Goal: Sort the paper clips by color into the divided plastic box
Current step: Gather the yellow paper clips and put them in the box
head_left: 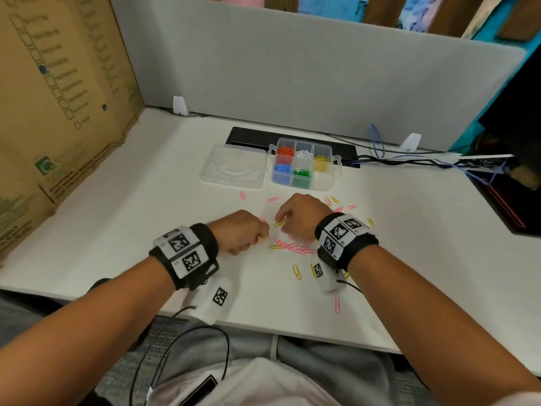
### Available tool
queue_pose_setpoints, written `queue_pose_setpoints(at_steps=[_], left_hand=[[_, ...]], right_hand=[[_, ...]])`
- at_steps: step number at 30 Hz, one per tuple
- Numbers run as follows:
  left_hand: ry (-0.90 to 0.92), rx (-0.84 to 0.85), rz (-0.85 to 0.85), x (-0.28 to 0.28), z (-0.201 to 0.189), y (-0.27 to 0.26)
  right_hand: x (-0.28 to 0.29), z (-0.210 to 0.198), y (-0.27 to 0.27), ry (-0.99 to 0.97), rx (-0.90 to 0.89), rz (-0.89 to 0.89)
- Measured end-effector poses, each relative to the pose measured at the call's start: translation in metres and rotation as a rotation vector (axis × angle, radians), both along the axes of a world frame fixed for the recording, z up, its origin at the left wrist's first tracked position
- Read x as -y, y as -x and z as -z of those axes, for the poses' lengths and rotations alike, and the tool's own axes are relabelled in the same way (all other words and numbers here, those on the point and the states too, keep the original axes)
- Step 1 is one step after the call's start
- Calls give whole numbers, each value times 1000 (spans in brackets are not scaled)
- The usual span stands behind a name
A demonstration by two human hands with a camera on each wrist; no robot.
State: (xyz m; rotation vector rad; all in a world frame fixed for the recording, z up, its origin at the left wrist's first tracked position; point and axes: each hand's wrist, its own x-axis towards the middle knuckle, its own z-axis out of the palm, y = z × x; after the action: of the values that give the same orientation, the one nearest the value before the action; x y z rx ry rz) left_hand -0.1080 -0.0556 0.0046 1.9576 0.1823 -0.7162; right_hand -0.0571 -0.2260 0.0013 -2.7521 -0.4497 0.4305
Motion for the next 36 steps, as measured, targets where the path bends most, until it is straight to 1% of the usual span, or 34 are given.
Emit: queue_pose_setpoints(at_steps=[2,4,7,9,12,14,15,17,19,22,24,25,29,31,33,34,35,36], left_hand=[[340,-152,-219,-6,-3,-4],[571,-243,-305,-13,-2,-6],[763,-305,-361,-14,0,-7],[793,-295,-378,-10,1,-8],[684,-225,-357,-3,5,-7],[537,-158,-303,3,6,-5],[427,-95,-255,6,6,-4],[152,82,-123,10,8,-3],[-10,212,-2,13,9,-4],[-187,261,143,15,10,-6],[-378,315,279,20,9,-6],[-450,349,317,22,10,-8],[-541,407,409,24,9,-9],[-567,423,485,24,8,-5],[-610,446,522,23,7,-1],[-629,447,527,24,6,1],[-610,424,506,23,3,3],[-532,377,452,23,0,2]], right_hand=[[-7,1,-4,74,15,-20],[-11,-1,-6,126,28,-36],[-14,-2,-6,157,-1,-68],[-14,-3,-5,118,-1,-62],[-7,-12,2,-79,-8,25],[3,-21,17,-150,-57,54],[8,-23,27,-158,-90,57],[17,-23,49,-153,-138,79],[22,-17,65,-141,-146,126],[22,-7,74,-117,-129,190],[19,-4,77,-73,-132,215],[17,-1,78,-54,-132,226],[11,9,82,15,-85,221],[9,12,83,17,-90,206],[8,10,84,29,-109,183],[9,7,84,29,-118,174],[11,4,84,22,-122,170],[13,-1,84,-4,-121,172]])
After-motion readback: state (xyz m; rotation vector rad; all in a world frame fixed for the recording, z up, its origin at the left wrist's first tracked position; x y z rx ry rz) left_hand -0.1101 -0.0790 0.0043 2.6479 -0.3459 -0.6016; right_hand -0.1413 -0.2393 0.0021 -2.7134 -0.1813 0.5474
